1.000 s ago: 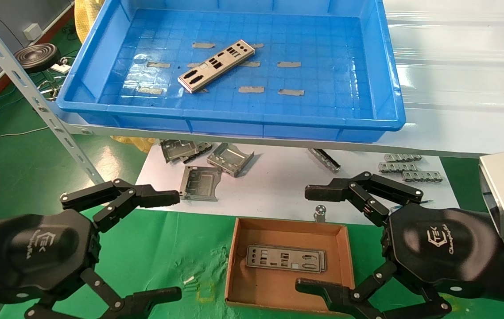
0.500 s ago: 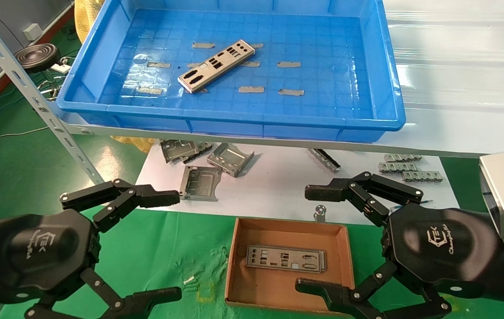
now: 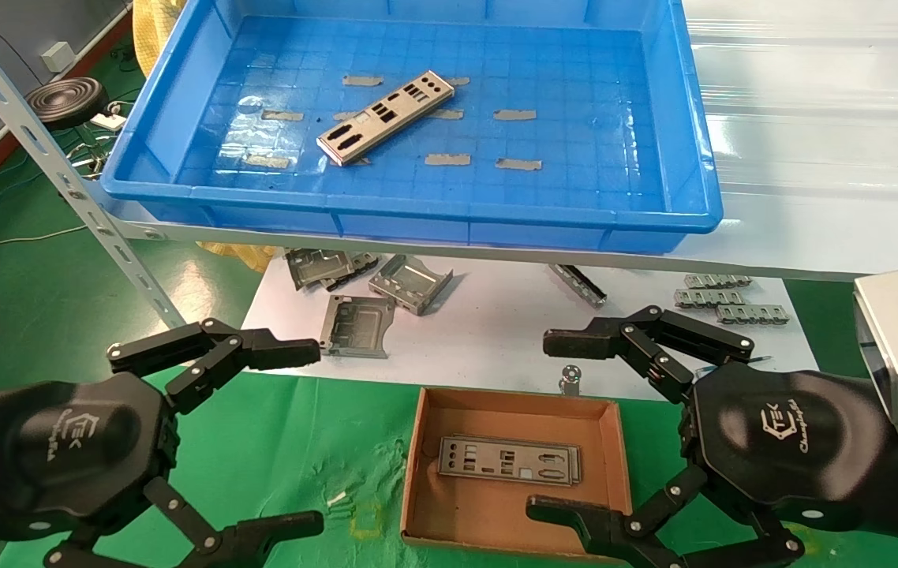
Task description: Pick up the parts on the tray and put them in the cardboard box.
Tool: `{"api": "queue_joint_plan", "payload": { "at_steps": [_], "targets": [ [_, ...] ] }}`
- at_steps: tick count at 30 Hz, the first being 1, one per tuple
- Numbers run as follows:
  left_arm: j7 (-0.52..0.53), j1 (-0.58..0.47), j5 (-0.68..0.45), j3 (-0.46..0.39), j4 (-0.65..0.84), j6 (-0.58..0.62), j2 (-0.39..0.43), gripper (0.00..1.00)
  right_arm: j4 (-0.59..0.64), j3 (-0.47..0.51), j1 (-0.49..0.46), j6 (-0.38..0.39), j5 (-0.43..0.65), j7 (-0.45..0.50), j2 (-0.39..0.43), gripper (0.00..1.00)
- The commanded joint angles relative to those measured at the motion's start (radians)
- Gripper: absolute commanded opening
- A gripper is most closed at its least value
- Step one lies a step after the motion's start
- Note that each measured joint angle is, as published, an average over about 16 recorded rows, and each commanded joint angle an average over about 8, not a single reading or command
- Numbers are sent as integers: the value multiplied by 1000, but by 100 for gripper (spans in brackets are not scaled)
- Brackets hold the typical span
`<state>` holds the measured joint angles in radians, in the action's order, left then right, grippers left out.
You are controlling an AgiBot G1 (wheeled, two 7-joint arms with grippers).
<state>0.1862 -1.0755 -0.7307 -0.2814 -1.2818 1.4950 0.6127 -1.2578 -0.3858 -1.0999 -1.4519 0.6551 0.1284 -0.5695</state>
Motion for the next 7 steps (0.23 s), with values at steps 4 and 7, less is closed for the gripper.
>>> {"api": "queue_joint_plan", "payload": {
  "at_steps": [4,7],
  "targets": [
    [0,0,0,0,0,0,0,100,0,0,0,0,0,0,0,100],
    [0,0,0,0,0,0,0,100,0,0,0,0,0,0,0,100]
  ]
}}
